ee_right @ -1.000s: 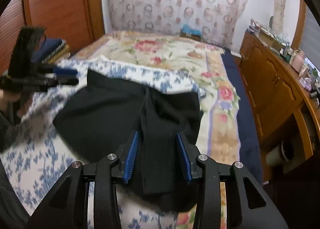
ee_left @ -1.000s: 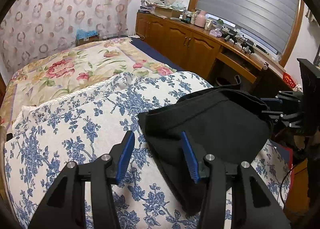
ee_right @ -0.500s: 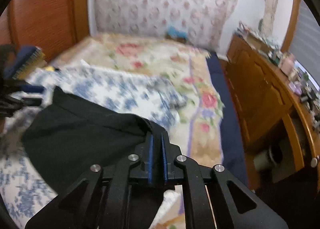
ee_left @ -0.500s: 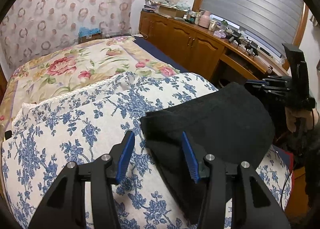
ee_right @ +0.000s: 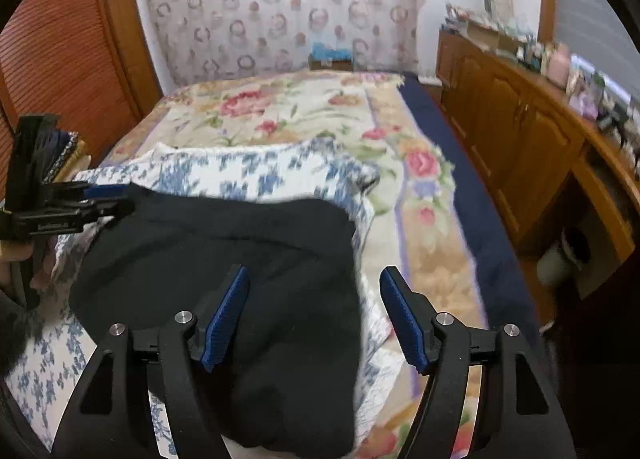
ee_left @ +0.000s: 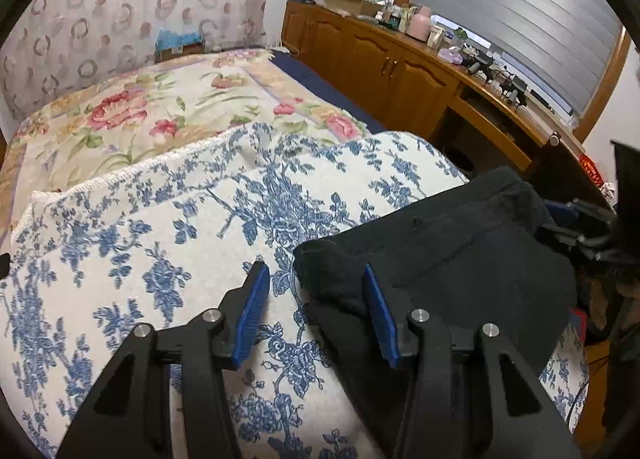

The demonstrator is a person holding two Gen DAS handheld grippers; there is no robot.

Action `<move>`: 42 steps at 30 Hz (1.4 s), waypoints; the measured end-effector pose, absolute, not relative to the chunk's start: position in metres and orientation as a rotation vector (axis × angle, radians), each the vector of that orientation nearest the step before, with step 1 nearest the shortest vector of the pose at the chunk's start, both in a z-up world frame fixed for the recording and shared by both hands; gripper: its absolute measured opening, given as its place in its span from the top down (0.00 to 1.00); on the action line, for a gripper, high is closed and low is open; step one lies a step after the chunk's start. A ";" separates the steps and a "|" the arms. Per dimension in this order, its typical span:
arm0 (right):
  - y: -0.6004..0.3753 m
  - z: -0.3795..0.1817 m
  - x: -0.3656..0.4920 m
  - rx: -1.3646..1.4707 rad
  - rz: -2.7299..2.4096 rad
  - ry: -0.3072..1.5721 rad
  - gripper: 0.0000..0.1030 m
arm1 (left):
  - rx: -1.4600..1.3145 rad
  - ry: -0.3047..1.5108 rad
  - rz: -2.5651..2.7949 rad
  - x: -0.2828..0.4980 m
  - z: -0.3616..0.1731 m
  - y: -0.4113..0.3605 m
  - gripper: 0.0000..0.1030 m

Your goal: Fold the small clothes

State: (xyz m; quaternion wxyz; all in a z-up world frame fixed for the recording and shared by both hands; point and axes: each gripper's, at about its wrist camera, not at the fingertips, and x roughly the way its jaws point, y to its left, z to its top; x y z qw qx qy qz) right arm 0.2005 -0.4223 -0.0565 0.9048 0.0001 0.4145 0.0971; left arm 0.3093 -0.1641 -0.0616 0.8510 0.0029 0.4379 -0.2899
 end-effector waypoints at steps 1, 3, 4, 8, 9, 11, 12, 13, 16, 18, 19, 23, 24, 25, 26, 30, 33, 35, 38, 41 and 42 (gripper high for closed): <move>-0.422 -0.064 0.203 0.018 0.202 0.873 0.31 | 0.000 0.938 -0.615 0.312 -0.066 -0.165 0.54; -0.421 -0.073 0.206 0.052 0.218 0.889 0.31 | -0.011 0.943 -0.623 0.313 -0.069 -0.165 0.54; -0.419 -0.077 0.207 0.066 0.235 0.892 0.31 | -0.013 0.940 -0.625 0.313 -0.069 -0.165 0.54; -0.411 -0.080 0.210 0.074 0.276 0.891 0.35 | -0.029 0.940 -0.645 0.313 -0.069 -0.166 0.54; -0.408 -0.080 0.210 0.069 0.285 0.894 0.36 | -0.033 0.939 -0.655 0.313 -0.069 -0.167 0.54; -0.405 -0.080 0.210 0.060 0.287 0.885 0.41 | -0.043 0.941 -0.684 0.314 -0.070 -0.168 0.62; -0.404 -0.080 0.209 0.059 0.292 0.885 0.42 | -0.052 0.944 -0.700 0.314 -0.070 -0.168 0.64; -0.405 -0.081 0.210 0.065 0.294 0.884 0.43 | -0.062 0.948 -0.718 0.315 -0.071 -0.168 0.69; -0.404 -0.081 0.209 0.068 0.305 0.876 0.56 | -0.074 0.952 -0.742 0.314 -0.071 -0.171 0.88; -0.400 -0.079 0.207 0.049 0.310 0.868 0.64 | -0.076 0.940 -0.755 0.311 -0.066 -0.171 0.95; -0.399 -0.078 0.206 0.043 0.318 0.860 0.69 | -0.074 0.924 -0.763 0.308 -0.062 -0.171 0.96; -0.397 -0.060 0.195 0.034 0.334 0.782 0.78 | -0.095 0.828 -0.773 0.290 -0.033 -0.161 0.96; -0.396 -0.054 0.192 0.029 0.336 0.761 0.78 | -0.104 0.804 -0.776 0.285 -0.025 -0.158 0.96; -0.395 -0.048 0.190 0.025 0.335 0.746 0.78 | -0.112 0.780 -0.780 0.280 -0.017 -0.154 0.96; -0.392 -0.040 0.188 0.020 0.345 0.724 0.78 | -0.114 0.754 -0.779 0.274 -0.008 -0.150 0.96; -0.374 -0.013 0.184 -0.023 0.377 0.656 0.79 | -0.122 0.653 -0.740 0.255 0.022 -0.125 0.96; -0.353 0.006 0.189 -0.051 0.419 0.617 0.79 | -0.145 0.589 -0.696 0.242 0.043 -0.093 0.96; -0.330 0.021 0.194 -0.085 0.461 0.586 0.79 | -0.146 0.544 -0.649 0.232 0.056 -0.065 0.96; -0.291 0.042 0.202 -0.138 0.542 0.546 0.79 | -0.147 0.489 -0.559 0.215 0.072 -0.018 0.96; -0.241 0.059 0.213 -0.198 0.632 0.514 0.79 | -0.144 0.442 -0.461 0.196 0.083 0.029 0.96; -0.226 0.064 0.216 -0.217 0.659 0.505 0.79 | -0.145 0.430 -0.430 0.190 0.085 0.044 0.96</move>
